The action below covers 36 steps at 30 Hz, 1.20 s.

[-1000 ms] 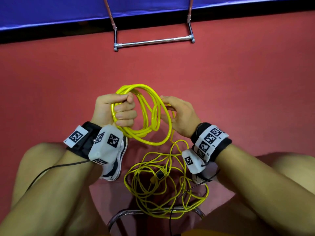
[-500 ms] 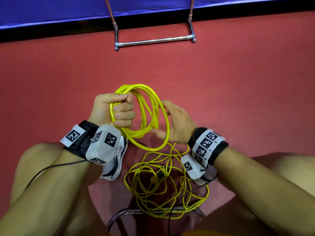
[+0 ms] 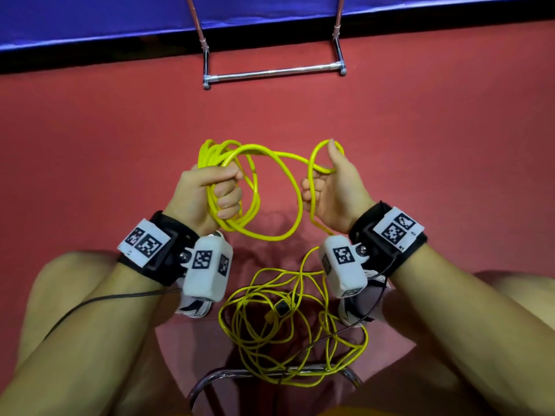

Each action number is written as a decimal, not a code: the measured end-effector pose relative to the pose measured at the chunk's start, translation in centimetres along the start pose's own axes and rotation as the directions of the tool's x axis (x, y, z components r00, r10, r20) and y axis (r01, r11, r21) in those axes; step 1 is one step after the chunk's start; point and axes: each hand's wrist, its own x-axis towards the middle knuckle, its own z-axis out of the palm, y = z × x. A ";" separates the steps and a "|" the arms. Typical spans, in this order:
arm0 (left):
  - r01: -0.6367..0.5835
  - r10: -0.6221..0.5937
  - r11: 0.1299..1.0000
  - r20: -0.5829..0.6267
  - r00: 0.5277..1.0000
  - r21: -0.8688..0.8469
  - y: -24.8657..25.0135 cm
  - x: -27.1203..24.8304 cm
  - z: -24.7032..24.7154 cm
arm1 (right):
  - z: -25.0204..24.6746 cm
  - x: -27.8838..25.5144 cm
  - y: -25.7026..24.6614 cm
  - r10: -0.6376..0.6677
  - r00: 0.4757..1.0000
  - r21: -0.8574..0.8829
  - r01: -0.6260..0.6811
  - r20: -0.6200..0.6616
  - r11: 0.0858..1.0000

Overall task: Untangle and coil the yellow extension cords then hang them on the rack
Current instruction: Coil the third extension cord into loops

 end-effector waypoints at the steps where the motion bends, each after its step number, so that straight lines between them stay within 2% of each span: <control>1: -0.041 0.044 0.997 -0.052 0.998 0.058 -0.4 0.2 0.2 | 0.0 0.2 0.1 0.026 0.999 -0.041 -0.027 -0.043 0.999; 4: -0.143 0.198 0.940 -0.158 0.967 0.309 -1.6 0.8 0.3 | -0.4 0.5 0.0 0.117 0.986 -0.084 -0.127 -0.120 0.988; 7: -0.165 0.317 0.821 -0.195 0.928 0.547 -2.5 1.1 0.3 | -0.9 0.7 -0.4 0.141 0.979 -0.143 -0.162 -0.144 0.976; 9: -0.155 0.367 0.744 -0.204 0.908 0.650 -2.8 1.3 0.2 | -0.9 0.5 -0.5 0.087 0.983 -0.285 -0.131 -0.161 0.950; 11: -0.153 0.417 0.659 -0.188 0.889 0.737 -2.9 1.3 0.1 | -1.1 0.8 -0.2 -0.036 0.976 -0.387 -0.052 -0.216 0.921; 13: -0.140 0.472 0.560 -0.175 0.864 0.817 -2.7 1.3 -0.2 | -1.5 1.4 0.0 -0.197 0.933 -0.432 0.050 -0.302 0.900; 15: -0.071 0.518 0.504 -0.235 0.823 0.861 -2.4 1.6 -1.4 | -2.4 2.0 0.0 -0.376 0.838 -0.517 0.135 -0.396 0.845; 17: -0.008 0.526 0.554 -0.343 0.778 0.832 -1.9 1.8 -2.4 | -3.3 2.1 -0.2 -0.575 0.709 -0.647 0.219 -0.408 0.730; 19: 0.052 0.487 0.630 -0.446 0.751 0.775 -1.5 2.0 -3.5 | -3.6 1.9 -0.4 -0.741 0.598 -0.712 0.374 -0.305 0.595; 21: 0.085 0.432 0.702 -0.517 0.739 0.707 -1.2 2.2 -4.0 | -3.7 1.7 -0.6 -0.845 0.499 -0.738 0.495 -0.191 0.459; 23: 0.076 0.374 0.785 -0.569 0.732 0.614 -1.2 2.2 -3.7 | -3.9 2.0 -0.9 -0.908 0.408 -0.780 0.534 -0.098 0.325; 24: 0.064 0.339 0.827 -0.586 0.736 0.558 -1.2 2.3 -3.6 | -4.1 2.2 -0.9 -0.918 0.390 -0.804 0.521 -0.075 0.287; 25: 0.044 0.289 0.872 -0.585 0.758 0.488 -1.1 2.2 -3.4 | -4.5 2.5 -1.0 -0.911 0.404 -0.818 0.496 -0.079 0.291; 27: 0.042 0.138 0.943 -0.500 0.855 0.331 -0.6 1.6 -2.9 | -5.2 3.0 -1.1 -0.860 0.489 -0.810 0.439 -0.148 0.389; 29: 0.134 -0.072 0.966 -0.267 0.961 0.222 0.2 0.4 -1.7 | -5.9 3.3 -1.2 -0.805 0.554 -0.796 0.378 -0.214 0.472; 30: 0.191 -0.168 0.962 -0.129 0.977 0.196 0.4 -0.3 -1.1 | -6.1 3.4 -1.4 -0.788 0.569 -0.799 0.346 -0.238 0.491; 32: 0.275 -0.293 0.949 0.110 0.950 0.154 0.2 -1.6 -0.2 | -6.5 3.7 -1.5 -0.772 0.568 -0.797 0.307 -0.285 0.521; 33: 0.302 -0.320 0.947 0.231 0.919 0.111 -0.1 -2.0 0.1 | -6.5 3.9 -1.4 -0.762 0.570 -0.792 0.290 -0.309 0.537; 34: 0.325 -0.315 0.945 0.359 0.879 0.034 -0.4 -2.2 0.3 | -6.4 4.1 -1.0 -0.738 0.595 -0.794 0.257 -0.318 0.550; 35: 0.346 -0.272 0.936 0.475 0.837 -0.073 -0.5 -2.2 0.5 | -6.3 4.5 -0.4 -0.694 0.650 -0.807 0.206 -0.310 0.554; 36: 0.362 -0.205 0.911 0.548 0.811 -0.195 -0.3 -2.0 0.4 | -6.1 4.7 0.3 -0.628 0.726 -0.831 0.144 -0.280 0.537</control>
